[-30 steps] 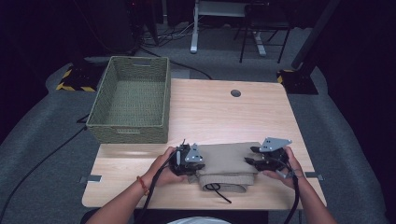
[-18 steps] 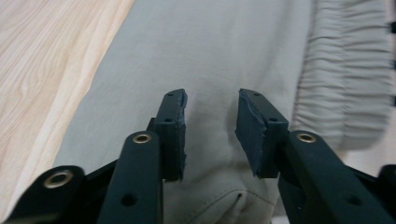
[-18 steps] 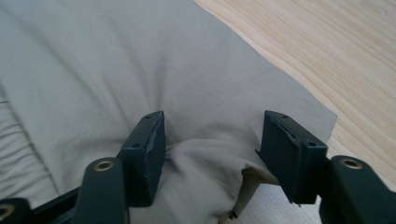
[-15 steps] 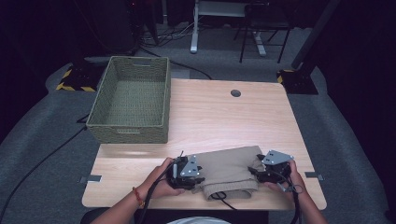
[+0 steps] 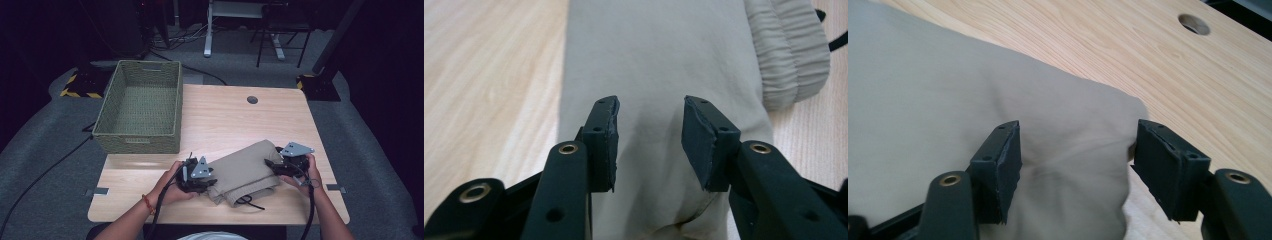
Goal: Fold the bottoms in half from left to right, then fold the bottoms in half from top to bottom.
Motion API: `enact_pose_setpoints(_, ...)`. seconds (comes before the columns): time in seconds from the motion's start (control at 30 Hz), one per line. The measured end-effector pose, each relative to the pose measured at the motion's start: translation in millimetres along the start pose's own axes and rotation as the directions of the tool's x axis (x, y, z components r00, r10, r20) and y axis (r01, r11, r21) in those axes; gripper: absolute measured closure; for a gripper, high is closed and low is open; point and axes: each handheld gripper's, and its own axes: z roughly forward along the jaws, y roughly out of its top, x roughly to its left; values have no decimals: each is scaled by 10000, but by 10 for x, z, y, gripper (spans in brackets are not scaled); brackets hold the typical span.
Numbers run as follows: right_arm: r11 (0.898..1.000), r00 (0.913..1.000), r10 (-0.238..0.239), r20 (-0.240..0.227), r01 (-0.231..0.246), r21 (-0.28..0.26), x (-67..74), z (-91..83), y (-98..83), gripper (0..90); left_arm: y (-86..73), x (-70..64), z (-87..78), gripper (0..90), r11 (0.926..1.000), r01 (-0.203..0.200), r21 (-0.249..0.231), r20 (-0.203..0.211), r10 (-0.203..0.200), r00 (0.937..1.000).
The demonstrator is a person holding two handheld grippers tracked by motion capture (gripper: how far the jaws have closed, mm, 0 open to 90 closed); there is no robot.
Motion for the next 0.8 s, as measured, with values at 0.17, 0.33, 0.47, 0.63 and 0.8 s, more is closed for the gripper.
enact_pose_setpoints(0.17, 9998, 9997, -174, -169, 173, -73, 92, -134, -31, 359, -17, -66, 66, 617, 9998, -30, 175, 310, 25, 9995)
enact_pose_setpoints(0.33, 9987, 9997, 225, -112, -219, 465, 53, -76, -174, 361, -15, -173, 149, 618, 9994, -148, 325, 576, 129, 9983)
enact_pose_setpoints(0.47, 9967, 9989, 420, 221, -435, 686, -10, -6, -211, 361, 24, -282, 230, 622, 9996, -103, 260, 890, 80, 9960)
enact_pose_setpoints(0.63, 9947, 9980, 300, 550, -352, 970, -70, 214, -150, 358, 132, -463, 344, 598, 9989, -418, 216, 1183, 390, 9922)
enact_pose_setpoints(0.8, 9978, 9955, 394, 861, -438, 497, -126, 167, -27, 358, 210, -451, 209, 434, 9985, -546, -84, 789, 551, 9954)
